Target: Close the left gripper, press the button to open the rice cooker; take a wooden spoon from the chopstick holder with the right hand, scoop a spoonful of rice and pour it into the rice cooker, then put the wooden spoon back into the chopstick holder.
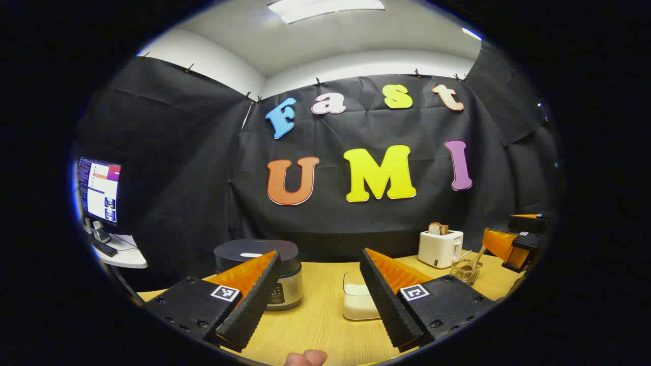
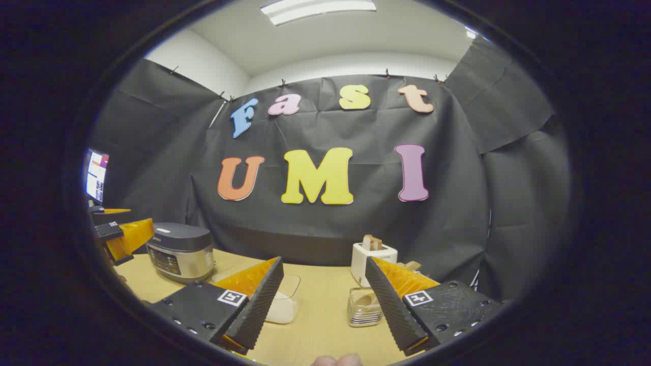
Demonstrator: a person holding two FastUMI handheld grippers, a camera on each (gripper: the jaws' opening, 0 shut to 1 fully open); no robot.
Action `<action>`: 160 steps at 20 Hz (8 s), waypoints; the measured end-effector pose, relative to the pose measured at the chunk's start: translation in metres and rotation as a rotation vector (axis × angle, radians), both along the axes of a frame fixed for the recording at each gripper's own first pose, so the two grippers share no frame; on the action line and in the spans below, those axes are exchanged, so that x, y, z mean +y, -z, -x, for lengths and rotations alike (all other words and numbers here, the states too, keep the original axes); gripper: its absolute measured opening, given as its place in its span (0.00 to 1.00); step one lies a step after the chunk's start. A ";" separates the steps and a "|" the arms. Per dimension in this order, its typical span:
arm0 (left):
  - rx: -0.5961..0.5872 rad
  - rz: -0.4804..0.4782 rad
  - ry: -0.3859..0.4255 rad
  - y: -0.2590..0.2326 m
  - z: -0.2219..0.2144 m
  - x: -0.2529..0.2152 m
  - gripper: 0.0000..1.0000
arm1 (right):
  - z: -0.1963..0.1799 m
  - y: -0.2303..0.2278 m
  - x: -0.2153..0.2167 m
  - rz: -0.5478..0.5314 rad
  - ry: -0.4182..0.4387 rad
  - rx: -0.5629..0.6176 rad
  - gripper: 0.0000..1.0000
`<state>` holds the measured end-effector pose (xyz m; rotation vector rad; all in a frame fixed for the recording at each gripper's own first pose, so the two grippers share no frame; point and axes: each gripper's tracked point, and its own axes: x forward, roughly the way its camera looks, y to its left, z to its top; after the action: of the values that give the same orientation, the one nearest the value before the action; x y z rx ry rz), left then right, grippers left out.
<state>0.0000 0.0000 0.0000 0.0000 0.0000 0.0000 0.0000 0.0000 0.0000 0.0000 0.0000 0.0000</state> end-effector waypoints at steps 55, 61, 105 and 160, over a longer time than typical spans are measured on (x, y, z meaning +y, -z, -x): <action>0.489 -0.038 -0.075 0.021 -0.163 0.157 0.58 | -0.144 0.144 -0.134 -0.259 0.176 0.383 0.92; 0.699 0.002 -0.052 0.062 -0.170 0.160 0.18 | -0.146 0.146 -0.135 -0.270 0.170 0.380 0.92; 0.135 -0.008 -0.130 -0.037 -0.107 0.113 0.99 | -0.169 0.151 -0.129 -0.269 0.096 0.428 0.92; 0.042 -0.003 -0.081 0.005 -0.031 0.122 0.99 | -0.234 0.157 0.157 0.226 -0.170 0.577 0.00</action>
<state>0.0313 0.1219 -0.0055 0.0026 0.0418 0.0810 0.2343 0.1565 -0.1567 -0.2258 0.5767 0.1700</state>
